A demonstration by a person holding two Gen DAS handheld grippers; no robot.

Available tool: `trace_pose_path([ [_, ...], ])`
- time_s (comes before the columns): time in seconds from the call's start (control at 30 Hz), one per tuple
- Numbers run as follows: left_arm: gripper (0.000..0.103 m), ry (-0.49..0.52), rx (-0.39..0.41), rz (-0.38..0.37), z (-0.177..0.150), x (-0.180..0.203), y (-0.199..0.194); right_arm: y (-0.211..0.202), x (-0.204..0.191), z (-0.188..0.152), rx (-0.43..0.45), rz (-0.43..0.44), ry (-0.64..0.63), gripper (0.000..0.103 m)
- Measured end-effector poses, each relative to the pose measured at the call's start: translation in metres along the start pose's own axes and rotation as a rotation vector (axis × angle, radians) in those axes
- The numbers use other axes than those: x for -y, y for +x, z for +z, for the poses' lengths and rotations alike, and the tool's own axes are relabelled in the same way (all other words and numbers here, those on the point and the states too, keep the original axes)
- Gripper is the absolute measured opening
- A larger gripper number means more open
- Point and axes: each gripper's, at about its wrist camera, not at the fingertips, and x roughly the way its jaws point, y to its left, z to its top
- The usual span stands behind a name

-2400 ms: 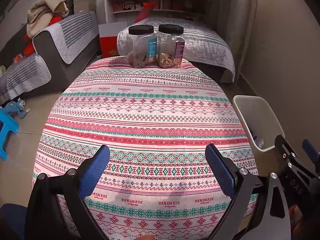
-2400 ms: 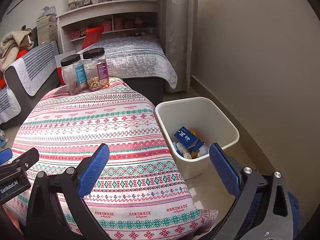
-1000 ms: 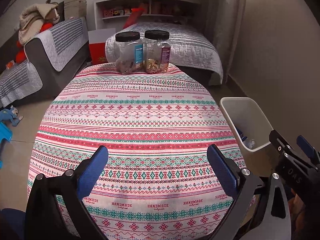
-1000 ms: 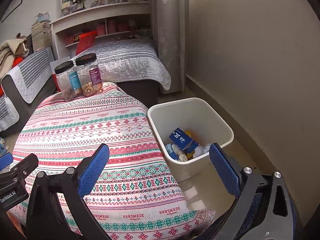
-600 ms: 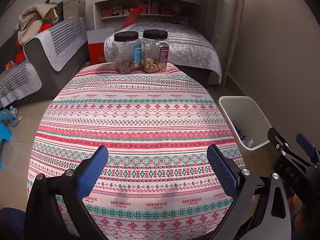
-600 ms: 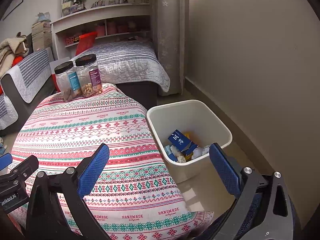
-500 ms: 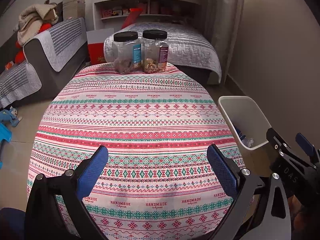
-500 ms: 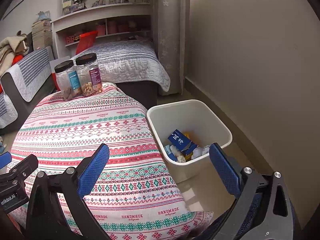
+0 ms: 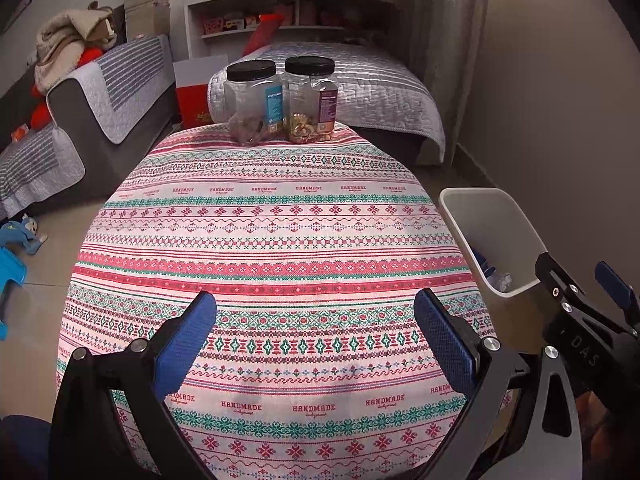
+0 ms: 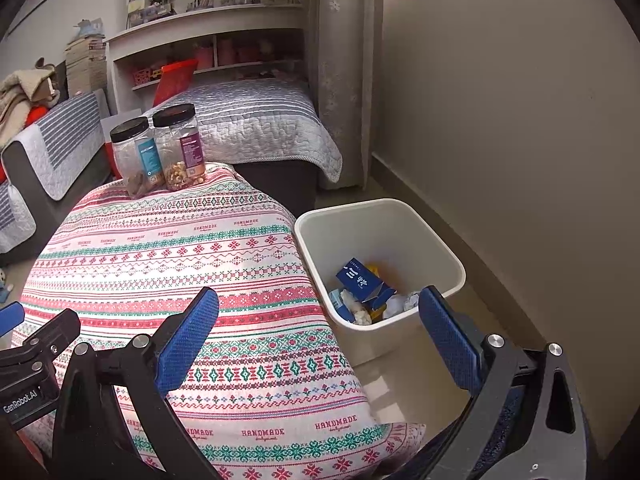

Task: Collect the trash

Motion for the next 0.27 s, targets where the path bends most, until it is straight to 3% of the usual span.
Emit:
trace_pose_path([
  [0.27,0.096,0.000,-0.005,0.001,-0.0009,0.0024,0.0018,0.0001,-0.0014,-0.0009,0.002,-0.001,-0.004,0.096],
])
